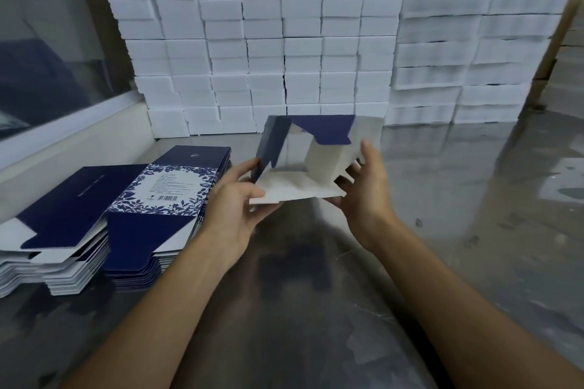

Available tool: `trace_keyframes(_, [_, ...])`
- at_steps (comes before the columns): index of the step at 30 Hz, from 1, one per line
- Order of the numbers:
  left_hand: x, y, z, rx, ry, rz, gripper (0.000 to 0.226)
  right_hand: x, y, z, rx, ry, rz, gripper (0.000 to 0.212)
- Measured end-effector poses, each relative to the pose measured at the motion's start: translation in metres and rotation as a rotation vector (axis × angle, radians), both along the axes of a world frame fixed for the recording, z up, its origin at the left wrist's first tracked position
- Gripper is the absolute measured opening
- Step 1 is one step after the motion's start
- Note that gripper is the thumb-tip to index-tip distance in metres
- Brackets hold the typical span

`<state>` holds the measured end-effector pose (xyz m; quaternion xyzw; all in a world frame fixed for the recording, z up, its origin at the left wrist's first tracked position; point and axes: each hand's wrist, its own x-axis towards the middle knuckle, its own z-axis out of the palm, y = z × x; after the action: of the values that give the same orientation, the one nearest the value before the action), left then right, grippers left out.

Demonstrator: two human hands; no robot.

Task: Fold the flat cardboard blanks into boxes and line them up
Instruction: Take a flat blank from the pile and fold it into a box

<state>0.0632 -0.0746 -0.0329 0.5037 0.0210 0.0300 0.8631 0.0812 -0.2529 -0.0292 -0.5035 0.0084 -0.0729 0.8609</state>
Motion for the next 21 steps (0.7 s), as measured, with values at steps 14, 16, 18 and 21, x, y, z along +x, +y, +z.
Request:
trace_keyframes(14, [-0.006, -0.011, -0.008, 0.377, 0.011, 0.046, 0.049, 0.007, -0.008, 0.002, -0.050, -0.029, -0.162, 0.026])
trace_keyframes(16, [-0.007, -0.012, -0.011, 0.407, 0.001, 0.051, 0.053, 0.003, -0.004, 0.004, -0.201, -0.094, -0.166, 0.027])
trace_keyframes(18, [-0.008, -0.013, -0.011, 0.412, 0.005, 0.056, 0.041, -0.001, -0.001, 0.004, -0.347, -0.157, -0.170, 0.030])
trace_keyframes(21, [-0.006, -0.011, -0.007, 0.398, 0.022, 0.091, 0.025, -0.008, 0.000, 0.005, -0.455, -0.189, -0.167, 0.031])
